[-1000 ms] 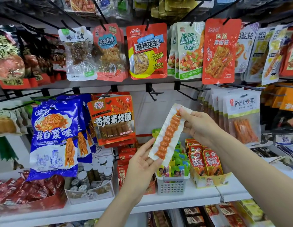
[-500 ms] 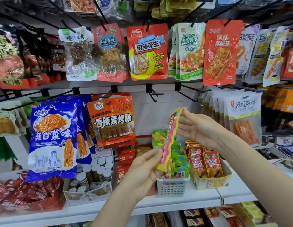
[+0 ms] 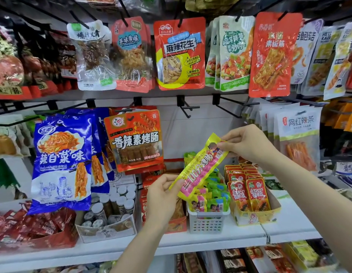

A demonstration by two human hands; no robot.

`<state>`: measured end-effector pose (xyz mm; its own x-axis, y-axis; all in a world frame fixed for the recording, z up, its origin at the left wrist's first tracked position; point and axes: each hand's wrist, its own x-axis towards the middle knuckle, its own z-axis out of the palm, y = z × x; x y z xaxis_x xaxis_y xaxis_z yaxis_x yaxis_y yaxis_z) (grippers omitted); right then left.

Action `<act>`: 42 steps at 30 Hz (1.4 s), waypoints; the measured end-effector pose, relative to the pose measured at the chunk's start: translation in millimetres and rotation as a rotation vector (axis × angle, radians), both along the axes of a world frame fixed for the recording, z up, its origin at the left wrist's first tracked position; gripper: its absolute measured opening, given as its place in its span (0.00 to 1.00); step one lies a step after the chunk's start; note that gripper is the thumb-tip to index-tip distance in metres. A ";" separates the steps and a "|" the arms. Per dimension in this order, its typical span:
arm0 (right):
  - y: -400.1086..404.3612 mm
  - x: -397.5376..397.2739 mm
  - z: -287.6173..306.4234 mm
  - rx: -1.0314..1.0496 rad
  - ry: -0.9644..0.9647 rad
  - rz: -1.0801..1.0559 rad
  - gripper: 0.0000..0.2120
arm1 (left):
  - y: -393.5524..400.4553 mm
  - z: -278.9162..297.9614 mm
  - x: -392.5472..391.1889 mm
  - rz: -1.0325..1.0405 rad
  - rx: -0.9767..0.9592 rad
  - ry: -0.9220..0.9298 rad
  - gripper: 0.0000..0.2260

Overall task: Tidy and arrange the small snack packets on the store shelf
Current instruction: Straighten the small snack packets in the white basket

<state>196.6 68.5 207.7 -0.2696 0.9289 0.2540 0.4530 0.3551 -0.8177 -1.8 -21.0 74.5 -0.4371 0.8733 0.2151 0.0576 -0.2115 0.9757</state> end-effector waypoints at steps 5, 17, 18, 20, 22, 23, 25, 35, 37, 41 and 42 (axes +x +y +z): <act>13.0 10.2 -2.4 -0.068 -0.055 0.079 0.07 | 25.7 -12.1 -11.4 -0.013 0.029 0.119 0.05; 49.4 27.6 -37.0 0.300 -0.096 -0.237 0.06 | 88.3 -65.5 3.5 -0.274 -0.100 0.866 0.37; 46.8 27.5 -36.3 0.310 -0.098 -0.224 0.10 | 92.2 -65.2 3.8 -0.282 -0.125 0.914 0.40; 43.8 26.1 -36.1 0.297 -0.091 -0.178 0.15 | 93.9 -65.9 2.0 -0.278 -0.161 0.950 0.41; 43.9 23.8 -38.2 0.248 -0.046 -0.131 0.13 | 87.9 -69.3 -0.1 -0.266 -0.152 0.931 0.37; 44.5 21.6 -39.7 0.233 -0.042 -0.120 0.10 | 83.3 -70.9 -0.7 -0.270 -0.145 0.915 0.35; 47.0 14.8 -43.7 0.231 -0.095 -0.104 0.04 | 75.4 -74.4 -1.1 -0.277 -0.119 0.883 0.30; 58.3 -32.3 -82.9 0.232 -0.531 0.030 0.08 | 61.1 -75.8 -0.7 -0.245 -0.118 0.792 0.24; 58.5 -46.0 -98.3 0.215 -0.595 0.063 0.10 | 61.5 -75.6 -0.4 -0.245 -0.121 0.788 0.24; 59.6 -57.5 -122.1 0.065 -0.672 0.110 0.16 | 61.8 -75.5 -1.5 -0.253 -0.134 0.775 0.24; 60.9 -56.1 -122.5 0.042 -0.661 0.107 0.17 | 61.9 -75.4 -1.6 -0.252 -0.131 0.773 0.25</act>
